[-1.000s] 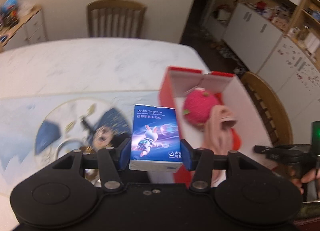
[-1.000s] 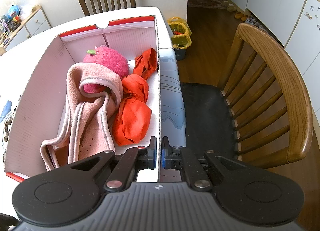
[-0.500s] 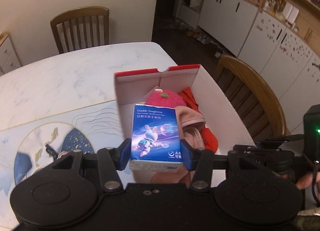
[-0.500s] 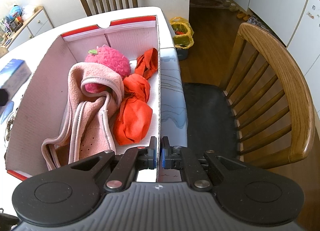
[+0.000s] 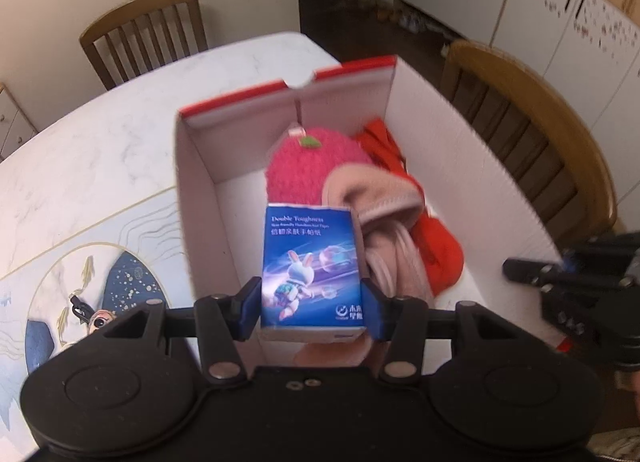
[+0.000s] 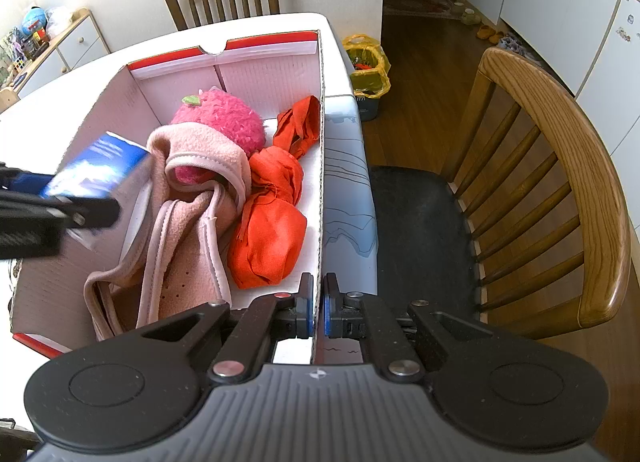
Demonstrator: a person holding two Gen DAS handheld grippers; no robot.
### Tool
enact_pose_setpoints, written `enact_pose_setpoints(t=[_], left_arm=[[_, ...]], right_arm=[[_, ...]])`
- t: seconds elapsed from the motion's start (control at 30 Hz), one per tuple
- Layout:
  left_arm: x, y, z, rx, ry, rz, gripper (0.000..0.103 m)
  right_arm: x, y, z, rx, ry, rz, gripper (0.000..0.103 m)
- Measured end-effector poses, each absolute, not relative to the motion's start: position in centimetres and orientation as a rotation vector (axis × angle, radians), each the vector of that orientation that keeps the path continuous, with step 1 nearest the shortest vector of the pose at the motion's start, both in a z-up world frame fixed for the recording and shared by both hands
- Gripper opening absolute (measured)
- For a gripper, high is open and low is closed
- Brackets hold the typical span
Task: Organize objects
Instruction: 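Carry the blue tissue pack into the box and open the left gripper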
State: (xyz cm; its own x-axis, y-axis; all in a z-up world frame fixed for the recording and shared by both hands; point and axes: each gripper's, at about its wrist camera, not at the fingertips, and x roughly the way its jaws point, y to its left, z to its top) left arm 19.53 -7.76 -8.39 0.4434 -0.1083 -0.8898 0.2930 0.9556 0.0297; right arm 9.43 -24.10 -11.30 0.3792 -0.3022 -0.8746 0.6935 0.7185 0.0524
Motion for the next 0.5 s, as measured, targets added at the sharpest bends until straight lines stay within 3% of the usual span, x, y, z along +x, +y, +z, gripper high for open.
enact_pose_setpoints(t=[0.5], left_arm=[[19.8,-8.7,-10.8,0.250,1.138,-0.252,0.049]], right_arm=[[9.5,-24.1,-11.4,0.459,0.987,-0.672,0.004]])
